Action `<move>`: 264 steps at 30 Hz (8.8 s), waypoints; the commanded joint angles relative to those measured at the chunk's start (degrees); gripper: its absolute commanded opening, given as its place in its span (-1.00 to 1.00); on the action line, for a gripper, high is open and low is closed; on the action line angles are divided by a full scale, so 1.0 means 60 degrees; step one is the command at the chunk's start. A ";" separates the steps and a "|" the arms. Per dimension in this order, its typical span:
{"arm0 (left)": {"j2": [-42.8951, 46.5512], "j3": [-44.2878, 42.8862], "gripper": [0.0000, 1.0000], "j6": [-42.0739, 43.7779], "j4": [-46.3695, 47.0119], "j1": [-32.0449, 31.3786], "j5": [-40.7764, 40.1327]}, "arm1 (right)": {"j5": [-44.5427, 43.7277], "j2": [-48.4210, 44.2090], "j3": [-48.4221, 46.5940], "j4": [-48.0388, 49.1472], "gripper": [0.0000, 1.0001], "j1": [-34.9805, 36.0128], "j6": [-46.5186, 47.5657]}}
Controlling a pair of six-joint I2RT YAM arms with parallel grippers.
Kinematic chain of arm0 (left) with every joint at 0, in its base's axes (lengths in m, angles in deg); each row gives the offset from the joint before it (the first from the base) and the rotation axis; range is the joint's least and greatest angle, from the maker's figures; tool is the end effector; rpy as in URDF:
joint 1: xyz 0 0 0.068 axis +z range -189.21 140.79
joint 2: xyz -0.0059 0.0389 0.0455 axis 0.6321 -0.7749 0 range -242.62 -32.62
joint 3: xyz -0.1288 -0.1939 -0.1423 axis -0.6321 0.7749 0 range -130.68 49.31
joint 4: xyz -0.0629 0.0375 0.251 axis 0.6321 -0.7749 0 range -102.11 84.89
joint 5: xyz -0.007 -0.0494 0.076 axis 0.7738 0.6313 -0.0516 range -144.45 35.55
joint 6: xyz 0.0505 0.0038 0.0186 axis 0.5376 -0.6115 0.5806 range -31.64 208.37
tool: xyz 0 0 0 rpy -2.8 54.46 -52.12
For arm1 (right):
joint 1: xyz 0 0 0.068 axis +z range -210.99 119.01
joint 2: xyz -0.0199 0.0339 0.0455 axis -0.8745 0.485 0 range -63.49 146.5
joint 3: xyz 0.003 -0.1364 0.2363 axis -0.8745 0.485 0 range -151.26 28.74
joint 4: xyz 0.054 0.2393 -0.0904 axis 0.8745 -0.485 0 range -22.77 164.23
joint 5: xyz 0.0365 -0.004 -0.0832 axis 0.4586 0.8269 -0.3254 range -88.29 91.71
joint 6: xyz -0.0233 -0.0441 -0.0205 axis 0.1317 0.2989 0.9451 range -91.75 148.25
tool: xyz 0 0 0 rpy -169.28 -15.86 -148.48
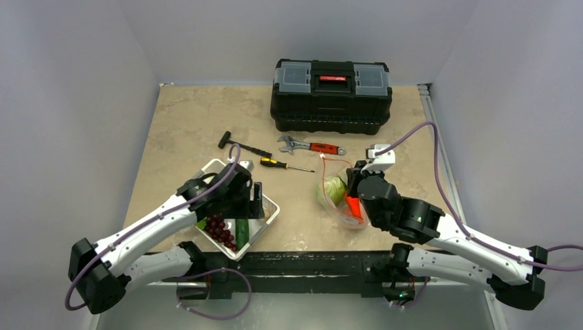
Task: Place the food in the zip-top bag and seal the zipper
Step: Pick up the fake vegetable from the bin, then place the fake vegetable in the zipper food storage bag, then pick up the fake fruit from the bin, then place the fake fruit in the zipper food storage bag.
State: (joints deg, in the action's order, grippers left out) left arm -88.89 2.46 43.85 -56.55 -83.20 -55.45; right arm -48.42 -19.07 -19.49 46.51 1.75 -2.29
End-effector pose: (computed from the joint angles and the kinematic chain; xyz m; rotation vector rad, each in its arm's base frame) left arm 0.1287 -0.1234 0.2564 -0.0184 2.7257 -0.4775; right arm 0.0978 0.1302 0.3351 0.0265 1.8419 0.2675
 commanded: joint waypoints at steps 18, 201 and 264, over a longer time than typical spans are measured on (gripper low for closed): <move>-0.2081 0.1412 0.13 -0.1182 0.3939 0.0183 -0.0803 | 0.0005 -0.0580 0.0483 0.0432 -1.00 0.0019 -0.0051; 0.1964 -0.1253 -1.00 -0.1923 -0.1084 -0.0901 -0.4584 | 0.1319 -0.0377 0.0160 0.0662 -1.00 0.0025 -0.0270; -0.1324 0.1872 -1.00 -0.1594 1.5958 -0.2219 0.2347 | 0.0786 -0.1612 0.0075 0.0483 -1.00 0.0017 -0.3495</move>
State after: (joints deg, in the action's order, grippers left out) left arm -98.09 12.23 33.89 34.18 -95.76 -42.77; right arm -40.86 -27.70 -17.31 47.62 1.75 -21.38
